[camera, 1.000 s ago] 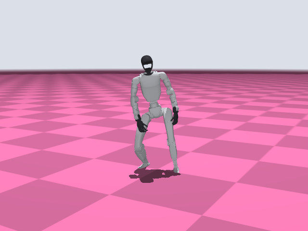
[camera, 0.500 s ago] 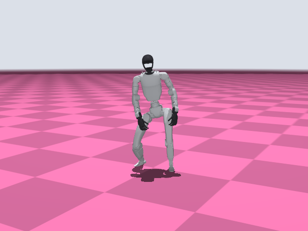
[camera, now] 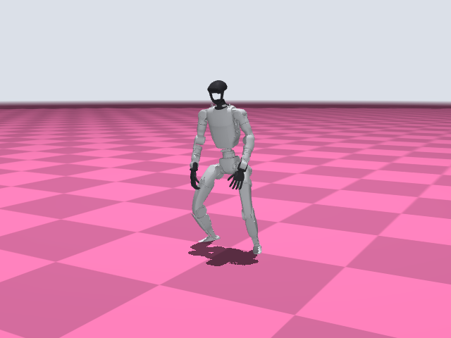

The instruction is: Sport exercise

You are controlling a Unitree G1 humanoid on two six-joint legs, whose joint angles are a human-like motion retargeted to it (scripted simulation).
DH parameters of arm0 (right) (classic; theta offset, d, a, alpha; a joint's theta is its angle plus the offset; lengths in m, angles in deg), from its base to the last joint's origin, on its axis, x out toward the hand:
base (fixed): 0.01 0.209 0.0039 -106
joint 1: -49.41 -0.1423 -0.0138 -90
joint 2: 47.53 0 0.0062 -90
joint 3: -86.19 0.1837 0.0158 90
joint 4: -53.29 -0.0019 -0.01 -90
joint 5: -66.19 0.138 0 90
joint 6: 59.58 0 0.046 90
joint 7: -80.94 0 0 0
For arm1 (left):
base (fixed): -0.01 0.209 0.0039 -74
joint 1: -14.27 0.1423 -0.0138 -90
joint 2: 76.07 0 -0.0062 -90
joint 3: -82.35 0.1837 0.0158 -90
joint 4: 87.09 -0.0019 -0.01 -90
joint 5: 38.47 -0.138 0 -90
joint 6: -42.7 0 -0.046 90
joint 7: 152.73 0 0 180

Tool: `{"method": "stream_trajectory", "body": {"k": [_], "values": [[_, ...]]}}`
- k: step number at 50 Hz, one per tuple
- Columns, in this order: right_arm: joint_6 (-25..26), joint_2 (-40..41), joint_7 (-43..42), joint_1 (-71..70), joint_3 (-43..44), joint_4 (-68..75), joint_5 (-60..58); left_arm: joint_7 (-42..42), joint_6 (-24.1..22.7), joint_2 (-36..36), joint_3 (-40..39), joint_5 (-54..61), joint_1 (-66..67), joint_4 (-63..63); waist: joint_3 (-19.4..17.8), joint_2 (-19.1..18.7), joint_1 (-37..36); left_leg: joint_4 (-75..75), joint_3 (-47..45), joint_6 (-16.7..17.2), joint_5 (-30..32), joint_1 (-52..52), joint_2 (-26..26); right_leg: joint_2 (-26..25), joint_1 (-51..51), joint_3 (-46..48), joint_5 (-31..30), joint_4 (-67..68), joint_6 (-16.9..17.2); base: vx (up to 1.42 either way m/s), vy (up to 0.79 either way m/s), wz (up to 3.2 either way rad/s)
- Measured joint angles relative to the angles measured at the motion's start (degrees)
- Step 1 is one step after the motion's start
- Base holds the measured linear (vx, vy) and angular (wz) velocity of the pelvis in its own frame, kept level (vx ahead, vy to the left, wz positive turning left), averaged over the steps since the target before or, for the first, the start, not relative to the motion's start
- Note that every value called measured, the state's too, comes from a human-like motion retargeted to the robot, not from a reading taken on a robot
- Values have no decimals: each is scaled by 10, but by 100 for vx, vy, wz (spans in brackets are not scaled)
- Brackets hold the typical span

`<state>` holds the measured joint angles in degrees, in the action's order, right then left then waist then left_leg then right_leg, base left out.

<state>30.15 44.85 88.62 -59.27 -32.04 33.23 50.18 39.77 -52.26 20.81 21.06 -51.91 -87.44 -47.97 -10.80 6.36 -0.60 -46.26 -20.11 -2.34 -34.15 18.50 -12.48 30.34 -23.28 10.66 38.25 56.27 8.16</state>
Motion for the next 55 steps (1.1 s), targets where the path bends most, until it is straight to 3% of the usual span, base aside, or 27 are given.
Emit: {"method": "stream_trajectory", "body": {"k": [6,13,22,29,35,40,45,50,55], "values": [[6,-34,-15,32,12,31,-8,15,-7,-33,61,-1,-31,58,0,-16,26,10,13,31,39,-4,-25,-59,-9,-10,-2,-7,-12,-6,-23,-90],[14,-65,-5,61,20,36,-19,49,-15,-48,124,-6,-62,124,4,-36,59,-2,12,17,13,-23,-10,-116,-21,-32,-12,-19,-17,-5,-21,-90],[19,-68,25,54,10,1,-22,63,-22,-54,147,-27,-62,102,8,-61,61,22,28,-18,-32,-32,88,-184,-29,-60,-28,-53,-19,0,-14,-88],[12,-61,37,14,-24,-30,-22,30,-16,-63,121,-26,-22,26,6,-41,45,58,61,-36,-20,-22,173,-190,-54,-98,-30,-30,-3,-3,-4,-71],[4,-71,30,-26,-50,-69,-24,0,-3,-61,74,-15,20,-46,-2,-27,22,5,98,-44,-50,8,204,-195,-83,-125,-48,-7,14,-11,4,-58],[0,-86,13,-47,-56,-109,-19,-9,8,-56,35,-9,55,-99,-4,-37,11,-133,118,-47,-88,14,167,-231,-111,-144,-81,5,21,-16,10,-69],[-3,-95,2,-39,-48,-147,-19,-19,16,-48,10,-1,78,-130,4,-65,4,-253,164,-32,-74,-28,93,-296,-132,-152,-114,-11,11,-20,15,-70],[-3,-86,-5,-2,-37,-148,-24,-32,16,-47,6,3,94,-123,12,-84,7,-258,229,0,-52,-115,69,-333,-153,-155,-123,2,4,-25,18,-41],[4,-67,-12,30,-25,-117,-42,-44,8,-45,23,-19,79,-90,12,-90,10,-187,267,6,-108,-188,85,-327,-165,-145,-149,1,21,-35,19,-7]]}}
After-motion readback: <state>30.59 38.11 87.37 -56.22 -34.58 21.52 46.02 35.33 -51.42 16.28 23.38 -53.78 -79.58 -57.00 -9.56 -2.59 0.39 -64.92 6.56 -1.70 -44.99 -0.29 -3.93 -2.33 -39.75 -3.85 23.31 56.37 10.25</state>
